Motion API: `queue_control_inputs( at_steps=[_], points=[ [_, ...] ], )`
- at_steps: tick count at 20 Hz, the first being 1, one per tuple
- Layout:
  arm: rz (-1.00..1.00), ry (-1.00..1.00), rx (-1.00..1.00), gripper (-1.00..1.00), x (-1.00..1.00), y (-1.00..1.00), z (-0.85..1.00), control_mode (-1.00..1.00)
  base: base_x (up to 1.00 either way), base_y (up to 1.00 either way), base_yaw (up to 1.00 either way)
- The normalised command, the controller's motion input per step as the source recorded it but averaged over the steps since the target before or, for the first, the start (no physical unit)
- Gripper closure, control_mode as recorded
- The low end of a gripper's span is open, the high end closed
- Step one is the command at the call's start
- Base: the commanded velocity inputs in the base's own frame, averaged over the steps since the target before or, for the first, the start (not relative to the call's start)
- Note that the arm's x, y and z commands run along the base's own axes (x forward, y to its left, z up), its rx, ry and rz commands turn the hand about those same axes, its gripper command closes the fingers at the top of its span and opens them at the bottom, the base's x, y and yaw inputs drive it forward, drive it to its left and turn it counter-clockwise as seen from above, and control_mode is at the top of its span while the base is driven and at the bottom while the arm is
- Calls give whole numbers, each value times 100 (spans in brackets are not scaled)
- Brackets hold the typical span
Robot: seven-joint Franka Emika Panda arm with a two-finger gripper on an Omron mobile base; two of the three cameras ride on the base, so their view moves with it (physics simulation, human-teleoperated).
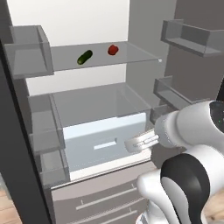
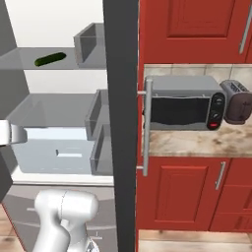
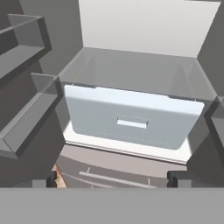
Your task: Gather the bell pepper and cucumber from the fridge and place them on a tray on the dining counter. Then gather the chicken drumstick and steak from the fridge and place them on the other tray.
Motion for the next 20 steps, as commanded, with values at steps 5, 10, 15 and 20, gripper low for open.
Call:
queue_control_inputs(
  at_steps=[5, 10, 15, 20],
  points=[
    [0, 0, 0, -100, 0, 0, 0, 100, 42, -2, 11],
    [0, 0, 0, -100, 0, 0, 0, 100, 39, 0, 9],
    [0, 0, 0, -100, 0, 0, 0, 100, 35, 0, 7],
    [0, 0, 0, -100, 0, 0, 0, 100, 48, 0, 6]
  ],
)
